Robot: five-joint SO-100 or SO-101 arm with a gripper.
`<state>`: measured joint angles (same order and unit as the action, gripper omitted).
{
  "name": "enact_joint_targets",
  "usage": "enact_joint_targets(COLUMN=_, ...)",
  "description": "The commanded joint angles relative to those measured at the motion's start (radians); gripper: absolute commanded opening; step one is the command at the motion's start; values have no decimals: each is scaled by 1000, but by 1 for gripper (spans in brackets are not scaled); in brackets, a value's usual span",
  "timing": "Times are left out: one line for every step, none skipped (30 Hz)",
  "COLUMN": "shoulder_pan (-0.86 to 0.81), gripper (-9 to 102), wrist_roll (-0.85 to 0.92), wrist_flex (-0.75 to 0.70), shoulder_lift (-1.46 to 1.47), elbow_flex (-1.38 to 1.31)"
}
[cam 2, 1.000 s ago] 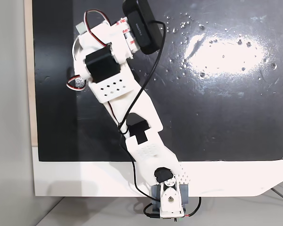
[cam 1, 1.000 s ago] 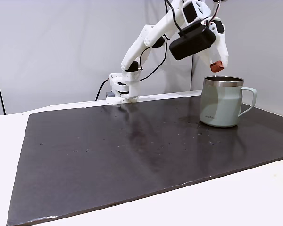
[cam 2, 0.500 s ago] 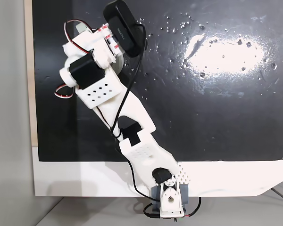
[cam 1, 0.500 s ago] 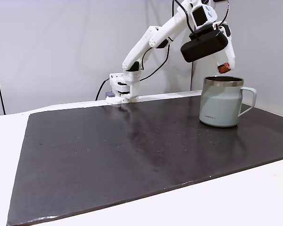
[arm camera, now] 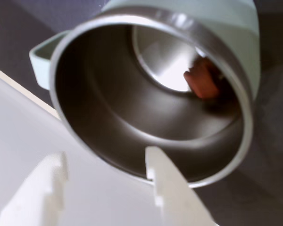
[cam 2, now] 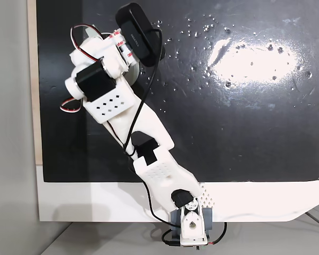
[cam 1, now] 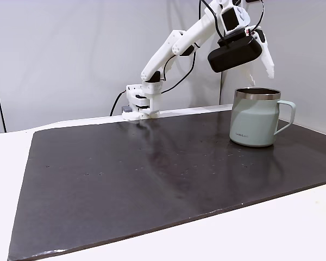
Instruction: Grasp a cube and put it in the cup.
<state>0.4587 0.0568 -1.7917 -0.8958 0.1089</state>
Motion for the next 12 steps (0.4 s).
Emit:
enact_joint_targets(shoulder_pan=5, gripper=17, wrist_roll=-12, wrist_flex=-6, shoulder_lift=-67, elbow_flex=-15)
enact_joint_targets(shoulder_pan=8, gripper=17, wrist_roll=-12, wrist_flex=-6, shoulder_lift=-72, elbow_flex=-14)
enact_joint_targets(shoulder_pan=11, gripper=16, wrist_roll=-12, wrist_flex=-6, shoulder_lift=-77, elbow_flex=-14)
enact_joint_targets(shoulder_pan=12, gripper=16, wrist_roll=-12, wrist_flex=-6, shoulder_lift=-81, elbow_flex=-11)
enact_joint_targets(shoulder_pan=14, gripper=16, wrist_roll=-11, wrist_flex=-6, shoulder_lift=-86, elbow_flex=-5)
enact_joint_targets(shoulder_pan=15, gripper=16, wrist_roll=-11, wrist_flex=-6, shoulder_lift=-91, elbow_flex=3)
enact_joint_targets(shoulder_pan=18, gripper=16, wrist_roll=-11, wrist_flex=-6, shoulder_lift=-95, elbow_flex=9)
enact_joint_targets(shoulder_pan=20, gripper=16, wrist_roll=-11, wrist_flex=-6, shoulder_lift=-95, elbow_flex=12)
enact_joint_targets(shoulder_pan=20, gripper=16, wrist_roll=-12, wrist_flex=-6, shoulder_lift=-95, elbow_flex=14)
enact_joint_targets(shoulder_pan=21, gripper=16, wrist_roll=-12, wrist_flex=-6, shoulder_lift=-95, elbow_flex=14)
enact_joint_targets(shoulder_pan=21, gripper=16, wrist_roll=-12, wrist_flex=-6, shoulder_lift=-95, elbow_flex=14)
enact_joint_targets(shoulder_pan=21, gripper=16, wrist_roll=-12, wrist_flex=-6, shoulder_lift=-97, elbow_flex=14)
